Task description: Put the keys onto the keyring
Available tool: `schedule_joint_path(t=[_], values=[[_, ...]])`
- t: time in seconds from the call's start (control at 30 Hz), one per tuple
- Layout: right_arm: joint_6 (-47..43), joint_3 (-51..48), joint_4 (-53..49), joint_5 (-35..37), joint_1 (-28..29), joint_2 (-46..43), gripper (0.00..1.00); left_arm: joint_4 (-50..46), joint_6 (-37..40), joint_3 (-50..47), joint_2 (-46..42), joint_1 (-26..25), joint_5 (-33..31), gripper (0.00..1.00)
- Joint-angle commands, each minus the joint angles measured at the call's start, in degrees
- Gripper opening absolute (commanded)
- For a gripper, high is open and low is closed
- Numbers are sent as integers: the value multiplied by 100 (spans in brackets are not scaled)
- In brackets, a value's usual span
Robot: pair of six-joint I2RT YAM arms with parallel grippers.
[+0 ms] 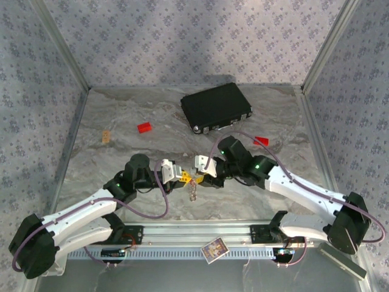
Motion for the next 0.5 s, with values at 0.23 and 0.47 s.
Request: schedule_joint_path(t=[0.23,0.47], values=[[404,-253,612,-201,49,16,21,356,59,21,-29,-49,202,0],[491,-323,814,-159,82,49,11,399,68,40,38,-64,218,0]])
